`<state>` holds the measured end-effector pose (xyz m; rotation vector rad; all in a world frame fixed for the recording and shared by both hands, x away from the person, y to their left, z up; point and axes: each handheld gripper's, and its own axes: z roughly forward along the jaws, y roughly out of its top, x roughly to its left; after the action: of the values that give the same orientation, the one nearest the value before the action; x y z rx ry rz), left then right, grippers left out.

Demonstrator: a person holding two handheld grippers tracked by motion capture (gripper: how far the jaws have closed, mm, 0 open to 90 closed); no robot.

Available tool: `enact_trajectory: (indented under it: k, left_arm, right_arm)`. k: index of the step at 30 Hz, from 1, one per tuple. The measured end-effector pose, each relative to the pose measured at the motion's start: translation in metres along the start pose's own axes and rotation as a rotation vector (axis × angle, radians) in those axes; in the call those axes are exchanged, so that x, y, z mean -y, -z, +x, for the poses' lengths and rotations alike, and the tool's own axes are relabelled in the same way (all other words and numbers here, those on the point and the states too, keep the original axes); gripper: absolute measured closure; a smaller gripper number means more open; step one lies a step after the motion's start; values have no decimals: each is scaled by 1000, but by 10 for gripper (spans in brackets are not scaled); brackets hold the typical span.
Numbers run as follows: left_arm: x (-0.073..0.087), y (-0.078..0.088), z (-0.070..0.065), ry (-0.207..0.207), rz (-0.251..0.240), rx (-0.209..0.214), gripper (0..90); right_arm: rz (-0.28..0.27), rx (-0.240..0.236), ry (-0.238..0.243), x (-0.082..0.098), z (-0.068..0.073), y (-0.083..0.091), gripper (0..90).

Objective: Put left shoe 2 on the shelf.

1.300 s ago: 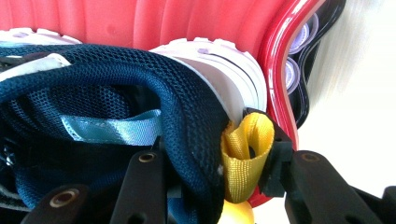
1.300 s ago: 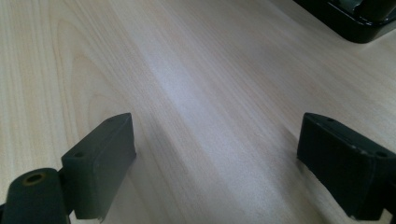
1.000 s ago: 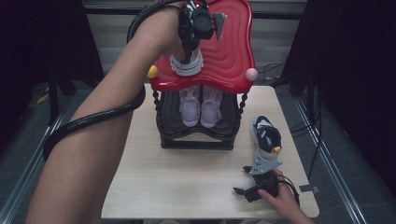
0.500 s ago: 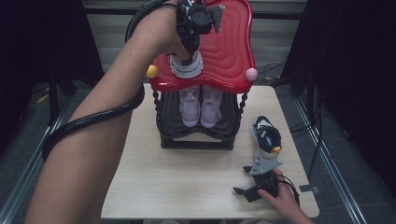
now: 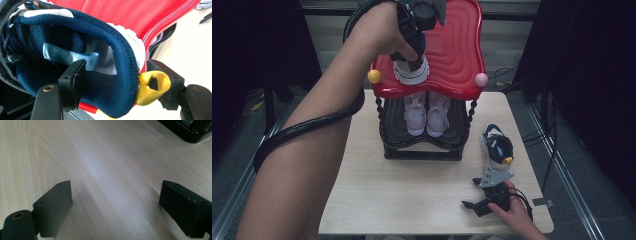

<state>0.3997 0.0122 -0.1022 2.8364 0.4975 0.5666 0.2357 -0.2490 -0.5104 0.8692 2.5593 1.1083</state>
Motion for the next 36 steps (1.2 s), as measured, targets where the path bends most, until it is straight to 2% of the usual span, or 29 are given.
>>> enact_trajectory:
  k: [5, 14, 18, 22, 25, 31, 36]
  left_arm:
    - [1, 5, 2, 62, -14, 24, 305]
    - [5, 13, 4, 146, -24, 67, 278]
    - [5, 17, 5, 155, -12, 72, 265]
    - [9, 20, 7, 187, 7, 83, 254]
    - [13, 23, 9, 185, 16, 95, 249]
    - [23, 26, 11, 226, 17, 116, 238]
    - [30, 27, 11, 232, 25, 125, 231]
  right_arm:
    - [0, 0, 0, 0, 0, 0, 106]
    - [0, 0, 0, 0, 0, 0, 106]
    - [0, 0, 0, 0, 0, 0, 106]
    - [0, 0, -1, 0, 0, 0, 106]
    - [0, 0, 0, 0, 0, 0, 106]
    - [0, 0, 0, 0, 0, 0, 106]
    - [0, 0, 0, 0, 0, 0, 106]
